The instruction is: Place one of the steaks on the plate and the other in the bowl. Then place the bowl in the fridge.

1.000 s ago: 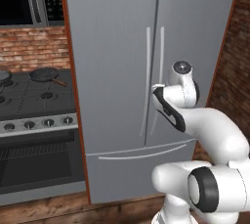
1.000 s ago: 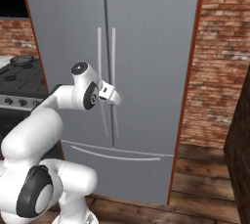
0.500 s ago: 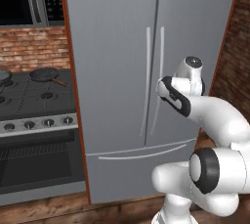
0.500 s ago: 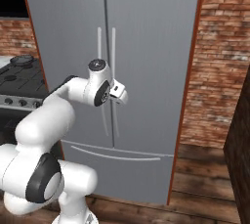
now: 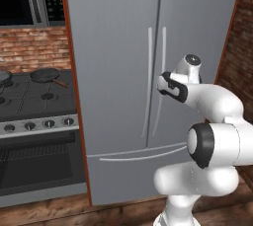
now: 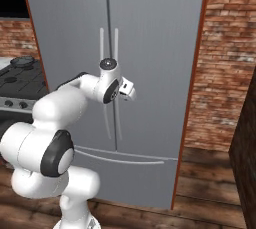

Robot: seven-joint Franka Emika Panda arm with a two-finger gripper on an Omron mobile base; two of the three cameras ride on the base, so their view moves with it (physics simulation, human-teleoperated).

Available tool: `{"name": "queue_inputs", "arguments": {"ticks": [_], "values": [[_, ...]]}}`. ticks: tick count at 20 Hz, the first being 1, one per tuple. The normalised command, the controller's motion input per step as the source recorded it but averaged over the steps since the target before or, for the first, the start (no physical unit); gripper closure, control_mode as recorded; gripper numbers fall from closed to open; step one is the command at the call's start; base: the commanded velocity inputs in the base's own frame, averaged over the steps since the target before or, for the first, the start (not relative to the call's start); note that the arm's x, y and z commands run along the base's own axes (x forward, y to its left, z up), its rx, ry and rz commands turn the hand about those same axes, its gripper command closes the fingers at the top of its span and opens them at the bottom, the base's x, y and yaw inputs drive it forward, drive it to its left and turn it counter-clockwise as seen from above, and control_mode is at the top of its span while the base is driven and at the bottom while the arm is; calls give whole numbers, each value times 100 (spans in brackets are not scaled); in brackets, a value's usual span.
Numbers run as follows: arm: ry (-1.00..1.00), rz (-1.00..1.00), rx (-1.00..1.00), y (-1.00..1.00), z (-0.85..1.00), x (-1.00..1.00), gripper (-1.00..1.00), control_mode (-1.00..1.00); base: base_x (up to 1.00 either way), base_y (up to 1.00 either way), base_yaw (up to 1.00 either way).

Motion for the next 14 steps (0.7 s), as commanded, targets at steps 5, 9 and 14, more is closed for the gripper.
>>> {"name": "queue_inputs", "arguments": {"ticks": [5,9,14], "values": [[-4,0,0,18,0,32,-100,-100,0,0,0],[-9,0,0,16,0,32,-100,-100,0,0,0],[-8,0,0,4,0,43,-100,-100,0,0,0]]}}
